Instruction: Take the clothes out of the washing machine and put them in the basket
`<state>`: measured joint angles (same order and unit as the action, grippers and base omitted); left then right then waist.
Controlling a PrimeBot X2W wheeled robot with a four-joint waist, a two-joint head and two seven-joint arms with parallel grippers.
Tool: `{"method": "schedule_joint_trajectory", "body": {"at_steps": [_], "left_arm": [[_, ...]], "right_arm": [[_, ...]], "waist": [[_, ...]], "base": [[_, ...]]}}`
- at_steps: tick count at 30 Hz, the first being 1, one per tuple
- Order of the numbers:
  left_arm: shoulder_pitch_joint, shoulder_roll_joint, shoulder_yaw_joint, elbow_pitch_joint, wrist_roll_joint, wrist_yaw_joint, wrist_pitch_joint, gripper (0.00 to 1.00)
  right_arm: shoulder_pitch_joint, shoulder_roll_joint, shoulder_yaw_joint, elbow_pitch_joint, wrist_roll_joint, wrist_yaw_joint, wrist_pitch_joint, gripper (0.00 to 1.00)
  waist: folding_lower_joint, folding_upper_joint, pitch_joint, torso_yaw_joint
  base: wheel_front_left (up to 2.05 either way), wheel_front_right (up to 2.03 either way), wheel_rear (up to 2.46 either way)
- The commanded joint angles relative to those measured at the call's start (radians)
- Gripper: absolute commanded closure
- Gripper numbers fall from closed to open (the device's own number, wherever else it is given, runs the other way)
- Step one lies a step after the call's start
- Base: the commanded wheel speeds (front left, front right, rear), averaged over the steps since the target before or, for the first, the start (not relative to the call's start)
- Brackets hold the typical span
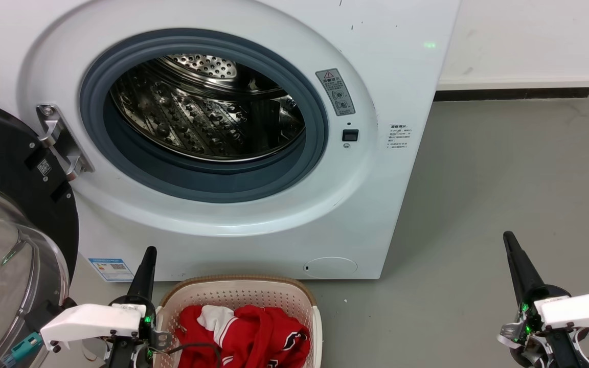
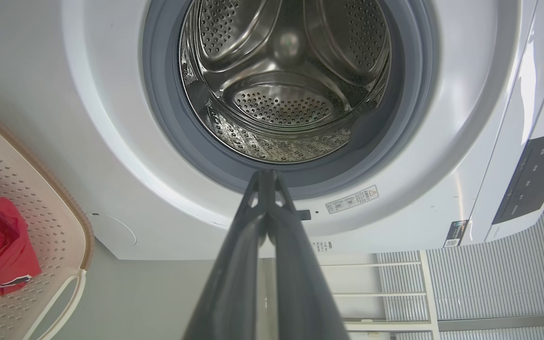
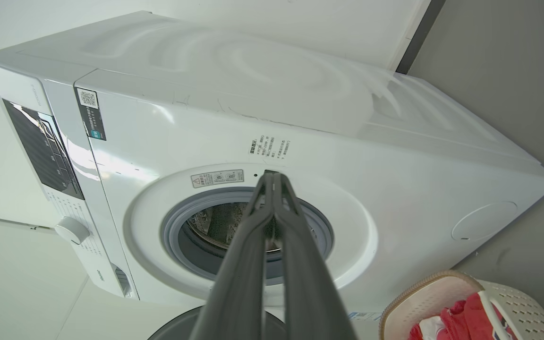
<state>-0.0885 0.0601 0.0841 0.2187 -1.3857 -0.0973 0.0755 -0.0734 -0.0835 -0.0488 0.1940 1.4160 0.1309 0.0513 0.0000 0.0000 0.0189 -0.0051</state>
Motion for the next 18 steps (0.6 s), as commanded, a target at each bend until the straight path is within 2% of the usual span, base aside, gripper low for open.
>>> {"method": "schedule_joint_trajectory", "body": {"at_steps": [1,18], "left_arm": [[-0.019,-0.002,0.006,0.001,-0.02,-0.009,0.005,1.0],[-0.022,-0.008,0.024,0.019,-0.154,-0.028,0.028,1.0]], "right_arm": [[-0.02,-0.002,-0.003,0.002,0.024,0.0,0.003,1.0],[-0.032,0.002,-0.017,0.034,0.158,0.0,0.021,1.0]], "waist": [[0.0,0.0,-0.001,0.0],[0.0,0.0,-0.01,0.003]], "base": [[0.0,0.0,0.0],[0.0,0.0,0.0]]}}
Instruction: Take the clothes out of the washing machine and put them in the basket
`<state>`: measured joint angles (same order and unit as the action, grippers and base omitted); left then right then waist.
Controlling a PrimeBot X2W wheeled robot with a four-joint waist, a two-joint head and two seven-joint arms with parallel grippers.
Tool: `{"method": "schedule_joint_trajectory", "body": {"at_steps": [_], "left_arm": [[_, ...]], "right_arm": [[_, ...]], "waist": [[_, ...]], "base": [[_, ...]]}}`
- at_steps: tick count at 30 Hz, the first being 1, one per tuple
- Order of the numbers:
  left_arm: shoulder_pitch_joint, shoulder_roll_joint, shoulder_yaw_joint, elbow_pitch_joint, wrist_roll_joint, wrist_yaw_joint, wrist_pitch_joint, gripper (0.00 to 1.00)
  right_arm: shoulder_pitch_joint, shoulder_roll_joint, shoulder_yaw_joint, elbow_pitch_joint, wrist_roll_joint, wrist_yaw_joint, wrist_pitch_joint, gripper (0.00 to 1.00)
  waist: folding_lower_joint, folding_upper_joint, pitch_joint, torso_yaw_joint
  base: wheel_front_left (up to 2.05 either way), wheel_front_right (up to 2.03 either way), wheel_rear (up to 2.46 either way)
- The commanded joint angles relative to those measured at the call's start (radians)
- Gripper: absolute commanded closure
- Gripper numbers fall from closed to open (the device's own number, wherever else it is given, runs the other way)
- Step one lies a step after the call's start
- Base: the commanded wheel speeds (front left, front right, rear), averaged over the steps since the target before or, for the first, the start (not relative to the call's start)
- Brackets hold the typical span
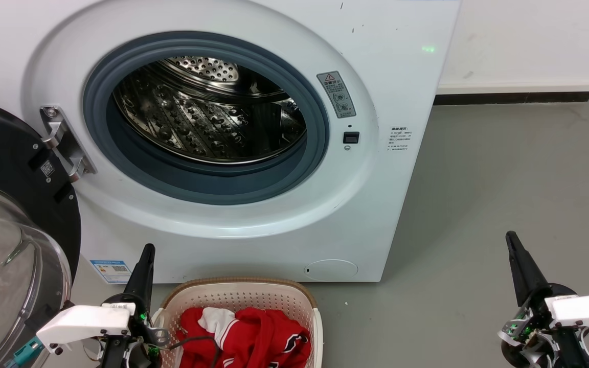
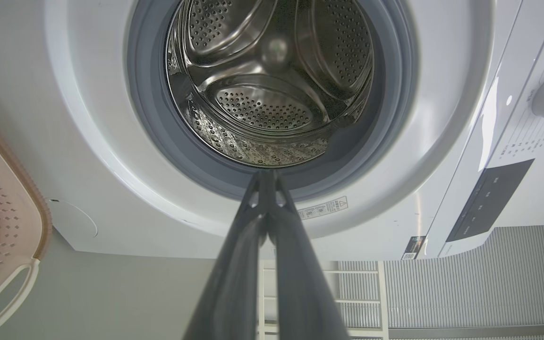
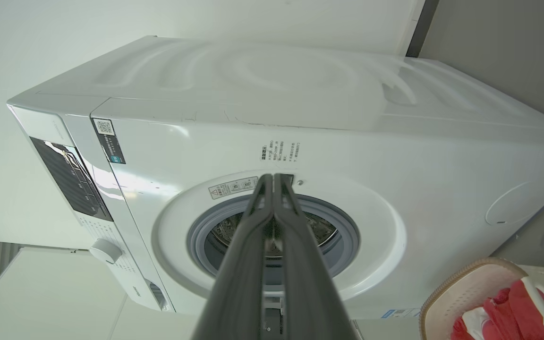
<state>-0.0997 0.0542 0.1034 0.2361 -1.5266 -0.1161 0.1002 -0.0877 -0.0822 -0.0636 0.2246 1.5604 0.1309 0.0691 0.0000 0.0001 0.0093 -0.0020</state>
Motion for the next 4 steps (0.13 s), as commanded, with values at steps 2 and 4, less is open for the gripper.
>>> {"method": "schedule_joint_trajectory", "body": {"at_steps": [2,4], "left_arm": [[-0.012,-0.002,0.006,0.003,-0.028,-0.01,0.006,1.0],[-0.012,-0.003,0.008,0.005,-0.042,-0.011,0.01,1.0]], "right_arm": [[-0.02,0.001,-0.004,0.007,0.028,0.0,0.005,1.0],[-0.022,0.002,-0.006,0.01,0.043,0.0,0.008,1.0]], "waist": [[0.0,-0.0001,-0.001,0.0],[0.0,-0.0001,-0.002,0.001]], "base": [[0.0,0.0,0.0],[0.0,0.0,0.0]]}}
